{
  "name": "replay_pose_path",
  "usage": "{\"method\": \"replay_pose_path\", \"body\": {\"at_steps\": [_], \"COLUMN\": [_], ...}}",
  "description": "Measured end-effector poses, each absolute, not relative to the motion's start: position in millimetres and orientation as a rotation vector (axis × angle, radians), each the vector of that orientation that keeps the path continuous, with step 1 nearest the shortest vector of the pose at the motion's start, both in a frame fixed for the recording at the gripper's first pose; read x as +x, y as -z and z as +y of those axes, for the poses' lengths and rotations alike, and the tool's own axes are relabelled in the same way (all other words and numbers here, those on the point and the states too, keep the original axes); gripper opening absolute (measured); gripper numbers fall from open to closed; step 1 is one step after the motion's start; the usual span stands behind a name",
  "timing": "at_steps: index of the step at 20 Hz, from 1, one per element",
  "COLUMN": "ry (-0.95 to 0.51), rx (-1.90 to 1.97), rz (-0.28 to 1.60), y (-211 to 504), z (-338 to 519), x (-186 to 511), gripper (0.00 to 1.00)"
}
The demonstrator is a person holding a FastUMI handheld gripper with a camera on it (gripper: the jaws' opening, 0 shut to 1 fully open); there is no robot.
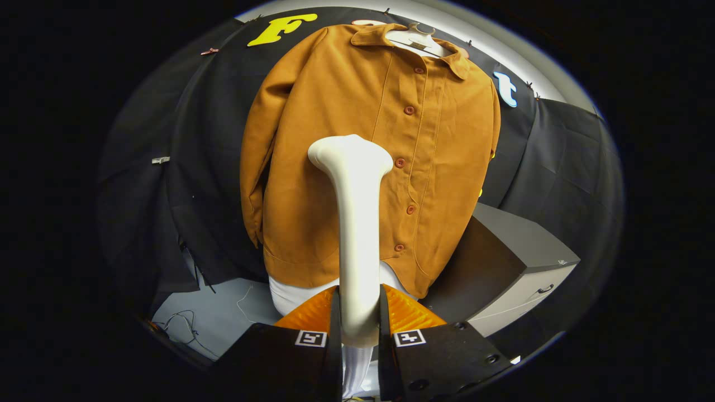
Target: Iron the clothes twice with a garment steamer, once on the left side and once on the right side.
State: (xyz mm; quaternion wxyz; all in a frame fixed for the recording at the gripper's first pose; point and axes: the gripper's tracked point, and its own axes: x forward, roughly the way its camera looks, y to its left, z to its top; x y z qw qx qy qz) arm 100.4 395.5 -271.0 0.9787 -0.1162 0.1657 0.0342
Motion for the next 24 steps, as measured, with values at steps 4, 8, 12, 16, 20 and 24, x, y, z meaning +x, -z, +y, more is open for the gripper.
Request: {"method": "replay_pose_path", "body": {"at_steps": [4, 8, 12, 16, 20, 24], "ry": [-0.07, -0.064, -0.052, -0.047, -0.042, -0.048], "rx": [-0.215, -0.199, -0.18, -0.154, -0.134, -0.117], "rz": [0.313, 0.281, 0.234, 0.179, 0.108, 0.036], "y": [258, 241, 214, 175, 121, 66], "z": [385, 371, 359, 346, 332, 313], "x": [84, 72, 63, 56, 46, 33], "gripper": [0.29, 0.29, 0.29, 0.29, 0.29, 0.29]}}
